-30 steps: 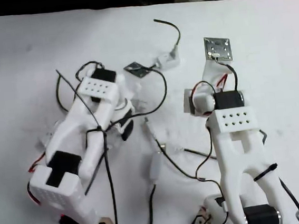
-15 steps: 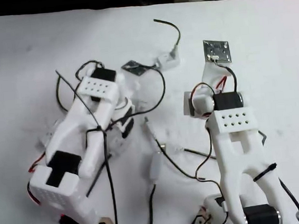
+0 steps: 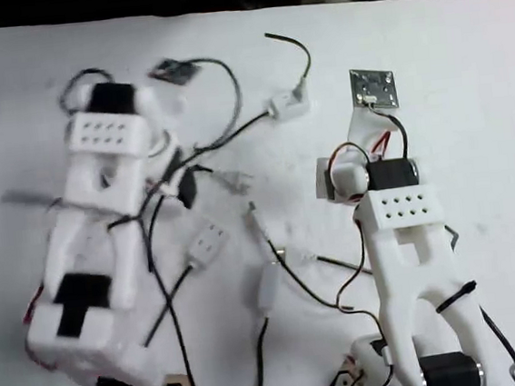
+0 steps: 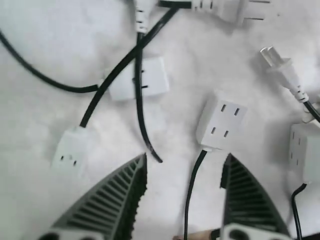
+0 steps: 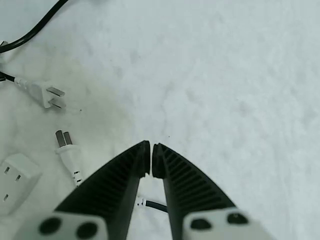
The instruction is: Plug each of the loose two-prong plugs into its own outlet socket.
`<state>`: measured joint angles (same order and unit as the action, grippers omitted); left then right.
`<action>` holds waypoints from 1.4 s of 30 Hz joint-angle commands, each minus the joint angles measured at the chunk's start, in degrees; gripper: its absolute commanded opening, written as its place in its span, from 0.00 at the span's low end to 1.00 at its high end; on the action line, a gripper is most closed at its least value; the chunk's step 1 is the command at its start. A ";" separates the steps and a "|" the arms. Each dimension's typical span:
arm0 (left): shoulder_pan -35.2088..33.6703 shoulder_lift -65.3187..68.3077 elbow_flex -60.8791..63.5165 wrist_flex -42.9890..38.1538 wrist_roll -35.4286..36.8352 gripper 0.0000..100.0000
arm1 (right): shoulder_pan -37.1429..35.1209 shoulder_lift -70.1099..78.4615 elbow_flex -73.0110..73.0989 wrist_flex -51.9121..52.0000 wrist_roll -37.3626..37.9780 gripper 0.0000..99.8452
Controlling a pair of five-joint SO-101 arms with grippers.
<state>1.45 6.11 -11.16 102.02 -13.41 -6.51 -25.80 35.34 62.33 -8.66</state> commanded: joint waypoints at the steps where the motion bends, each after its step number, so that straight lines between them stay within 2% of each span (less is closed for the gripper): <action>1: -1.27 -14.20 3.87 -0.97 0.00 0.23 | 0.31 -0.75 -0.26 -0.75 0.00 0.02; 7: -4.79 -33.45 21.54 -12.84 0.18 0.12 | -3.74 -0.75 -0.18 -0.13 0.00 0.02; 14: -13.32 -43.38 41.67 -24.44 -0.09 0.11 | -9.71 -0.48 -0.62 9.10 -0.70 0.02; 17: -15.25 -43.30 47.65 -27.87 -0.18 0.11 | -9.36 -0.22 -0.26 9.89 -7.12 0.02; 20: -15.43 -43.65 53.80 -32.00 -0.18 0.11 | -8.84 -0.13 0.35 10.42 -12.66 0.09; 24: -15.43 -43.65 61.01 -37.45 -0.18 0.11 | -9.27 -0.13 3.52 10.42 -17.49 0.24; 26: -15.43 -43.65 64.09 -40.18 -0.26 0.11 | -9.27 -0.13 4.75 10.42 -18.46 0.28; 31: -15.43 -43.65 68.57 -44.84 -0.26 0.11 | -10.33 -0.13 7.03 9.10 -20.48 0.24; 37: -15.52 -43.65 69.71 -44.92 -4.22 0.11 | -11.21 1.89 11.25 0.22 -21.27 0.23; 42: -15.52 -43.65 69.71 -44.84 -4.40 0.11 | -14.29 10.15 10.37 -1.54 -23.30 0.23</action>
<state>-13.49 -35.91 58.73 57.89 -17.27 -18.55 -18.59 46.51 61.80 -31.25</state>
